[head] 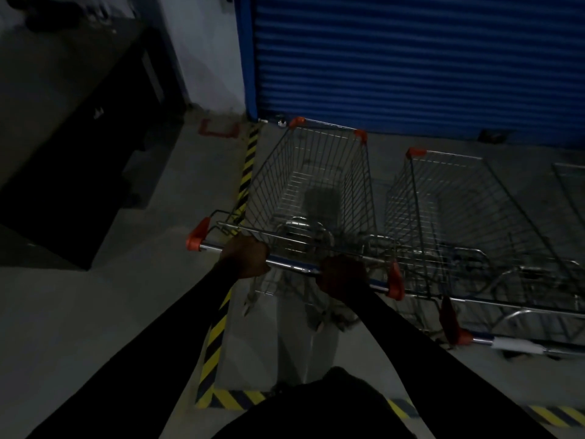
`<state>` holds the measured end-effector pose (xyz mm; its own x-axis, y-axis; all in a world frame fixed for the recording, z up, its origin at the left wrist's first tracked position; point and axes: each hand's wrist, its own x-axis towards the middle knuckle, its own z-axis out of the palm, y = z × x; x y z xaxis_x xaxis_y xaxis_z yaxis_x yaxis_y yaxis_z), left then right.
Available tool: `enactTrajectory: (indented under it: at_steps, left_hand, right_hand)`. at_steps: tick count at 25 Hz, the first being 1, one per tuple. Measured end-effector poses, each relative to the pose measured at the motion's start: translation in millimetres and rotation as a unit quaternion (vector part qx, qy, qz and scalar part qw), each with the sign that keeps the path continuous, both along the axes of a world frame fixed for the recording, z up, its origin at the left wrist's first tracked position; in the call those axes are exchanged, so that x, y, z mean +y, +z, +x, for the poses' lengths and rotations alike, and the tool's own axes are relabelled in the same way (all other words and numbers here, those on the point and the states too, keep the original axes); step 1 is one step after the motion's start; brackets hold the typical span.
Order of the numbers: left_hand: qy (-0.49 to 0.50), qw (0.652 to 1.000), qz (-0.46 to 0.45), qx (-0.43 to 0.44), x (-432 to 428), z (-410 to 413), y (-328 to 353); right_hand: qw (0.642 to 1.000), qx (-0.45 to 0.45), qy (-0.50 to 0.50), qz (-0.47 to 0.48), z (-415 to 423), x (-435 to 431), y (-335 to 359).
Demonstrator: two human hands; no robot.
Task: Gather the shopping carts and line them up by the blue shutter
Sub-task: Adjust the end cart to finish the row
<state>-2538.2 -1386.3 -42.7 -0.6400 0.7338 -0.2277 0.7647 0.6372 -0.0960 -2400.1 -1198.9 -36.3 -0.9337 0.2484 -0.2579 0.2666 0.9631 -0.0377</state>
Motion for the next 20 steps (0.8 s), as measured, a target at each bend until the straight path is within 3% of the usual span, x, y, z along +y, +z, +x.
enactTrajectory:
  at_steps: [4, 6, 9, 20]
  left_hand:
    - [0.017, 1.000, 0.014, -0.011, 23, -18, -3]
    - [0.005, 1.000, 0.016, 0.022, 35, -32, -11]
    - [0.029, 0.999, -0.019, -0.011, 56, -60, -10]
    - [0.024, 0.999, 0.019, -0.028, 101, -126, -11]
  right_hand:
    - [1.000, -0.011, 0.000, 0.006, -22, 25, 4]
    - [1.000, -0.002, -0.003, 0.021, -35, 38, 1]
    - [1.000, 0.014, -0.007, 0.024, -59, 55, -4]
    - [0.999, 0.005, -0.015, 0.043, -136, 108, -5]
